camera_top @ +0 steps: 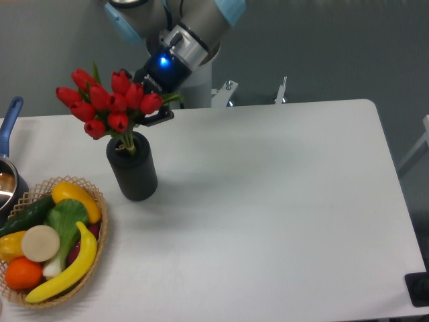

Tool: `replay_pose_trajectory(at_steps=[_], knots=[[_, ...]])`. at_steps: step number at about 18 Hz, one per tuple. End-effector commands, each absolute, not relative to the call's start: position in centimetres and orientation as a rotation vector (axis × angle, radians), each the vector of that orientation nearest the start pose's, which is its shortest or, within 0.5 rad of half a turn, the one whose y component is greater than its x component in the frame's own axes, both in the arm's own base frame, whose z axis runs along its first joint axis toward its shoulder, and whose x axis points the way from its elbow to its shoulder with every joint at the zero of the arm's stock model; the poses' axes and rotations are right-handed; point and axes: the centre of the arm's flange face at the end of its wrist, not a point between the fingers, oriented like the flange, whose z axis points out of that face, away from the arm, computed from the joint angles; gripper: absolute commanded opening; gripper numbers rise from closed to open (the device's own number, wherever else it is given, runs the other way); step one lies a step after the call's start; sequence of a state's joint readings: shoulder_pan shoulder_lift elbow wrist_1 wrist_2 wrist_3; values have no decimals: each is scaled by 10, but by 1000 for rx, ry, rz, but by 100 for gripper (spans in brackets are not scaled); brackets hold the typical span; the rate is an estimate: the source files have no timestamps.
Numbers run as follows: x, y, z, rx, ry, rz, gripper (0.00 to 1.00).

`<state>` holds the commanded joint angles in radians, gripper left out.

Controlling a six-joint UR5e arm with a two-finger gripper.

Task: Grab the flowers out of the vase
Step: 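Lift the tulips straight up out of the black vase, then carry the held tulips away from the vase over the open table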

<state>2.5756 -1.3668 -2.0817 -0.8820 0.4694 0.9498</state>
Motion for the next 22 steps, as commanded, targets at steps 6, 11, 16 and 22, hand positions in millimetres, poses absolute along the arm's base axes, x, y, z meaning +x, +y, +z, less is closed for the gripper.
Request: replay_pose_trajectory(at_steps=[6,11,16,22], knots=[[-205,394,501,-1995,99,-372,3],[-209,394,542,-1979,1,-389,3],[-274,366,551,-1965,-51,-219,3],[-354,345,511,-2157,-105,24,1]])
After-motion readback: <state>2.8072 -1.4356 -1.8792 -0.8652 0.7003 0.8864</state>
